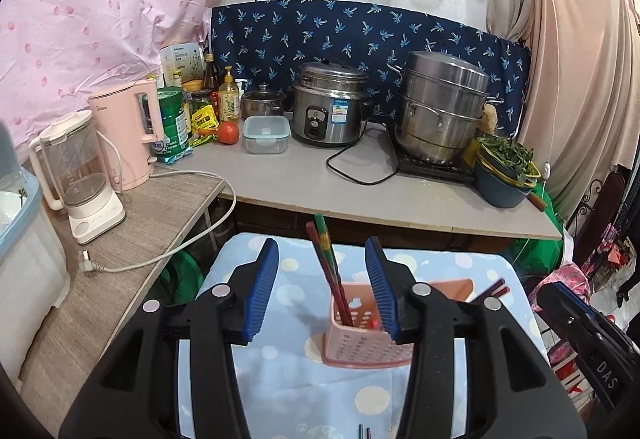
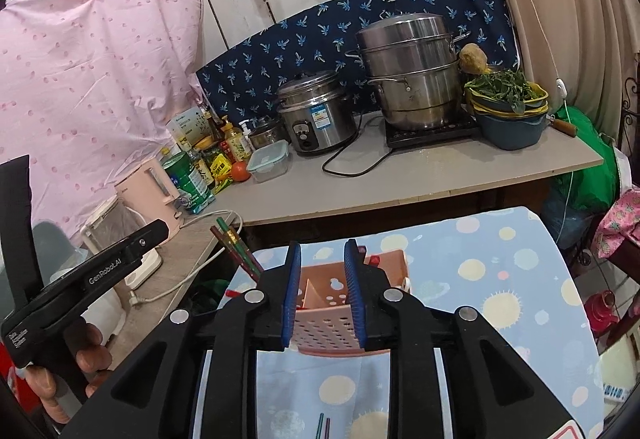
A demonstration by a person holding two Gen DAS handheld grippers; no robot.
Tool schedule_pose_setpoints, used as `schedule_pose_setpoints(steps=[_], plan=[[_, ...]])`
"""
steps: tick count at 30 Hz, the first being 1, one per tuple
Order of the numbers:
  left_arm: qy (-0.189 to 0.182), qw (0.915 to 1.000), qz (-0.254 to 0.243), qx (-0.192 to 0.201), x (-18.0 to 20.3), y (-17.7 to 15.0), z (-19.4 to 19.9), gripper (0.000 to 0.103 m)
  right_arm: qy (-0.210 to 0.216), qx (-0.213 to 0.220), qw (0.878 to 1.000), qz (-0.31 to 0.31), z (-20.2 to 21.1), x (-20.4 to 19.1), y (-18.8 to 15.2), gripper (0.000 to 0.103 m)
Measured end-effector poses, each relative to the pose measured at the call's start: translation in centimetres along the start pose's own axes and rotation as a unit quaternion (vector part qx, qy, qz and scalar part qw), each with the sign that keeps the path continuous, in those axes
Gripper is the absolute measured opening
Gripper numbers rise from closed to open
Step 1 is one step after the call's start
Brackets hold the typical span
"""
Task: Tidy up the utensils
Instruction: 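Move both tools back to the last green and dark red chopsticks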
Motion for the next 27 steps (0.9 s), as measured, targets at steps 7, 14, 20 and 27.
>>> schedule_pose_setpoints(steps=[7,14,20,27], plan=[[-0.002,0.9997,-0.013,-0.019,0.0,-4.2,2.6,0.045,-0.013,-0.016,1.000,-0.001,3.3,1.4,-4.2,0.023],[-0.011,0.9986,-0.019,-0.048,0.1,-9.6,5.0,0.045,-0.027,-0.049,0.998,0.012,6.3,2.5,-10.1,0.023],[-0.024,0.9960,-0.013,-0.085,0.5,-15.1,6.4,0.045,-0.040,-0.086,0.995,0.025,8.0,3.2,-15.9,0.023],[-0.023,0.9903,-0.035,-0.132,1.5,-21.8,7.2,0.045,-0.042,-0.145,0.988,0.033,8.8,3.6,-22.9,0.023]])
Point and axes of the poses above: each gripper's, at about its wrist camera, not at the fingertips, and z roughly against the way its jaws point, x to its right, y to its top, the point moved 5 cm from there along -z, roughly the way its jaws point, and after that the axes turned 6 degrees about -z, right-handed, at the moved point
